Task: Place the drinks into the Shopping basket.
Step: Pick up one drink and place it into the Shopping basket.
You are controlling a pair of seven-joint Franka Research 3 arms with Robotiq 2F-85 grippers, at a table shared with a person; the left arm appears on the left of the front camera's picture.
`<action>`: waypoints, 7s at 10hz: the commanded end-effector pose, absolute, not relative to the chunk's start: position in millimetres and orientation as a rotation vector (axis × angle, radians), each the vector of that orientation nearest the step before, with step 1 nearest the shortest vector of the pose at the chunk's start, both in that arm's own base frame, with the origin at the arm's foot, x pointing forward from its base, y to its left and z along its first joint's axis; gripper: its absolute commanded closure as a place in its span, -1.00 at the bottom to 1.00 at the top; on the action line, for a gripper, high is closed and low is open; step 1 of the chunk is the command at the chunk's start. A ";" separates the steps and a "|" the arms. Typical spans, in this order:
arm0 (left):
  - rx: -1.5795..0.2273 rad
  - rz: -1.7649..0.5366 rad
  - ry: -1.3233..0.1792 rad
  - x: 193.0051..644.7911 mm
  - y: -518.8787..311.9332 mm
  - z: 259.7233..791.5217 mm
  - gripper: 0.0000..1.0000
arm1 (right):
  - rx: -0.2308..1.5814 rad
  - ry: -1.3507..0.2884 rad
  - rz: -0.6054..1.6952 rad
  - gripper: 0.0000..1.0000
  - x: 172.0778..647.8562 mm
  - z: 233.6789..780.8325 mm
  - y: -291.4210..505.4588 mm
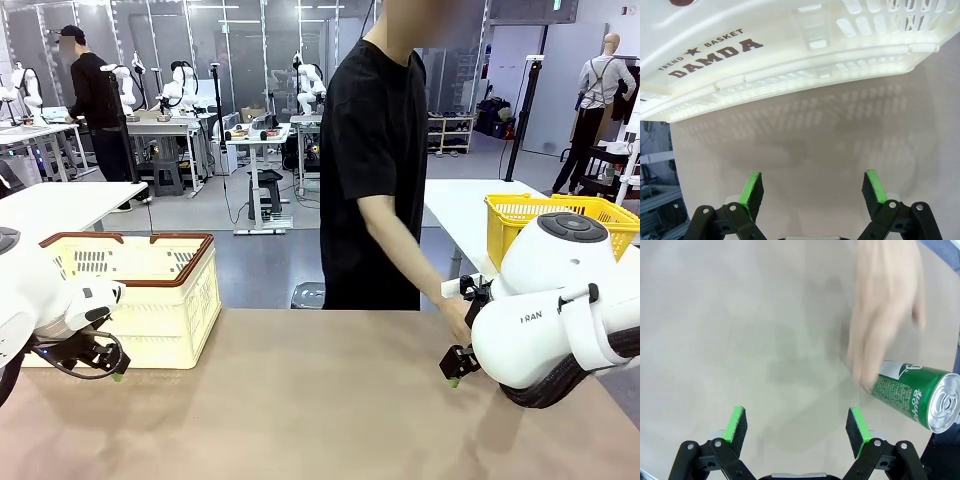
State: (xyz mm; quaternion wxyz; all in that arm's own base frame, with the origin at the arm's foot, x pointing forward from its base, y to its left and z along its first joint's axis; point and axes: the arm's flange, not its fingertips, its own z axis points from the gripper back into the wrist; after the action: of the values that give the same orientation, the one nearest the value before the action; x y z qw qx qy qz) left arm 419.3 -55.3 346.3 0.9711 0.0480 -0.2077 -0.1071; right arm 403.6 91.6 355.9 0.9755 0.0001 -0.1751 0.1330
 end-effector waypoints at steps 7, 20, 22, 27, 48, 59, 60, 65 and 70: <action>0.102 -0.219 -0.415 418.7 -56.3 345.0 -1.00 | -0.033 -0.378 0.278 -1.00 393.3 384.4 89.5; 0.102 -0.219 -0.415 418.7 -56.3 345.0 -1.00 | -0.132 -0.483 0.219 -1.00 384.7 456.9 22.4; 0.102 -0.219 -0.415 418.7 -56.3 345.0 -1.00 | -0.109 -0.441 0.210 -1.00 401.8 446.1 8.3; 0.102 -0.219 -0.415 418.7 -56.3 345.0 -1.00 | -0.047 -0.411 0.239 -1.00 437.6 428.2 -9.3; 0.102 -0.219 -0.415 418.7 -56.3 345.0 -1.00 | -0.021 -0.218 0.205 0.95 476.5 372.8 -15.2; 0.102 -0.219 -0.415 418.7 -56.3 345.0 -1.00 | -0.002 -0.357 0.666 1.00 415.0 460.3 136.7; 0.102 -0.219 -0.415 418.7 -56.3 345.0 -1.00 | 0.011 -0.359 0.742 1.00 411.5 462.8 162.1; 0.102 -0.219 -0.415 418.7 -56.3 345.0 -1.00 | 0.042 -0.434 1.022 1.00 411.6 449.3 283.7; 0.102 -0.219 -0.415 418.7 -56.3 345.0 -1.00 | 0.062 -0.393 1.113 1.00 434.4 414.2 343.1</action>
State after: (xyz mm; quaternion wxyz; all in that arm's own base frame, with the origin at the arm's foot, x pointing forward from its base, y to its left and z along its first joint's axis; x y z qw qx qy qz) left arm 419.1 -55.0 345.8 0.9713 0.0473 -0.2071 -0.1068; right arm 424.8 340.0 410.6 0.8420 0.0234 -0.1749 0.5099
